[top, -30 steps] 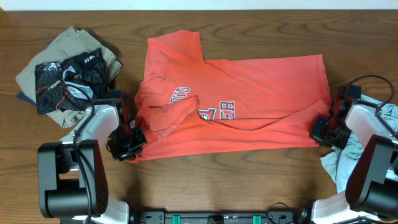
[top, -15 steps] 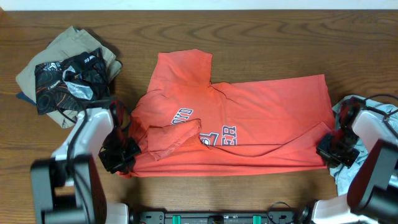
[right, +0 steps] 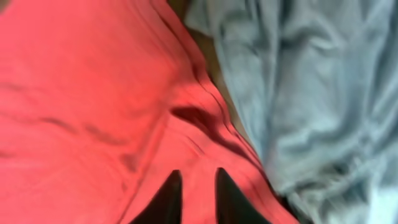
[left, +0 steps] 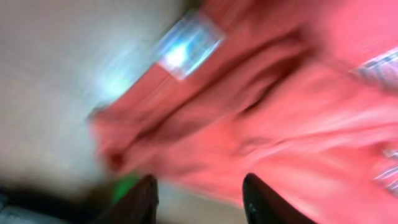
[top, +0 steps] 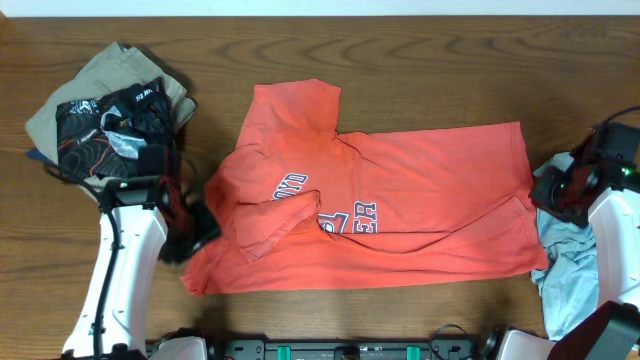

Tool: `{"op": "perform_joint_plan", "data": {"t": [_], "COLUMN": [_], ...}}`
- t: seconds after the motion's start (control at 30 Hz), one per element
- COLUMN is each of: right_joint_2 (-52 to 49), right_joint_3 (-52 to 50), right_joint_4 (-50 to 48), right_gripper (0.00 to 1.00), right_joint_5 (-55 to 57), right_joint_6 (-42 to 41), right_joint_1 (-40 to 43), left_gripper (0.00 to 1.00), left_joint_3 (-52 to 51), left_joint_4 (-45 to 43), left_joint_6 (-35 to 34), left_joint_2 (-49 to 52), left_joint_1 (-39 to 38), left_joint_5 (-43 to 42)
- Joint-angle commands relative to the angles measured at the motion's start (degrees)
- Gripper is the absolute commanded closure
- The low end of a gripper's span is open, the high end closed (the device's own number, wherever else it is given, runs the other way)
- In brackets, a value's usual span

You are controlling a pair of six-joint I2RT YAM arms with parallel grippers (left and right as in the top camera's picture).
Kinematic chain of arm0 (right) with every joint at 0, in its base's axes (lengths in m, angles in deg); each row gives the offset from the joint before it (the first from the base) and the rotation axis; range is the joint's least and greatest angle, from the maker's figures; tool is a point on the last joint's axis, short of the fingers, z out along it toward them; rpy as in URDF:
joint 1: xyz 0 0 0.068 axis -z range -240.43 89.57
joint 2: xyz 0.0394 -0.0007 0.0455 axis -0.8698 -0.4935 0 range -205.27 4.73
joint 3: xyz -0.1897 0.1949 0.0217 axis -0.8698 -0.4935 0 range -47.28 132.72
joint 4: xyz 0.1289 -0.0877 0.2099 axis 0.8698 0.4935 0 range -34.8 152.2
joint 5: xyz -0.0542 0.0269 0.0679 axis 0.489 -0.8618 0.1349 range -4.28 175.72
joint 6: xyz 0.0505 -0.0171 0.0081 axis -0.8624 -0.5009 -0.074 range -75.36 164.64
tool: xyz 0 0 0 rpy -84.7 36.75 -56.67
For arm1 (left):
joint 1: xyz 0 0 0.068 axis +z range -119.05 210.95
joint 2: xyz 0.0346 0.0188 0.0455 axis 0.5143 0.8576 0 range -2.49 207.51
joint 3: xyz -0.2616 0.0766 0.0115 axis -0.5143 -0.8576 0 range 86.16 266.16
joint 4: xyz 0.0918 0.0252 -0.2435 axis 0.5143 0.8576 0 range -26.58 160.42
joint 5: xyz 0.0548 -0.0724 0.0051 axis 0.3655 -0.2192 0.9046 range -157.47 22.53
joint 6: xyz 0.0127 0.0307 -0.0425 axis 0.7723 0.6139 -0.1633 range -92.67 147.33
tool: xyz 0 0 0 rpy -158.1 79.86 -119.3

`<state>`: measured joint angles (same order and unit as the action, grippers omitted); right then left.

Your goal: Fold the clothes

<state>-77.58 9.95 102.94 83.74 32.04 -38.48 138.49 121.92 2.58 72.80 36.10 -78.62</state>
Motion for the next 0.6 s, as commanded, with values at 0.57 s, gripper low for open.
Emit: {"op": "perform_joint_plan", "data": {"t": [0.57], "right_joint_2": [-22.18], "right_joint_3": [0.44], "right_joint_4": [-15.76], "right_gripper": [0.98], "right_joint_5": [14.75], "right_joint_6": [-2.19], "right_joint_1": [5.29], "left_gripper": [0.54], "left_joint_3": [3.32], "left_joint_4": [-27.12], "left_joint_6": [4.98], "left_joint_2": [10.54], "left_joint_1": [-9.60], "left_joint_5": [-9.38]}}
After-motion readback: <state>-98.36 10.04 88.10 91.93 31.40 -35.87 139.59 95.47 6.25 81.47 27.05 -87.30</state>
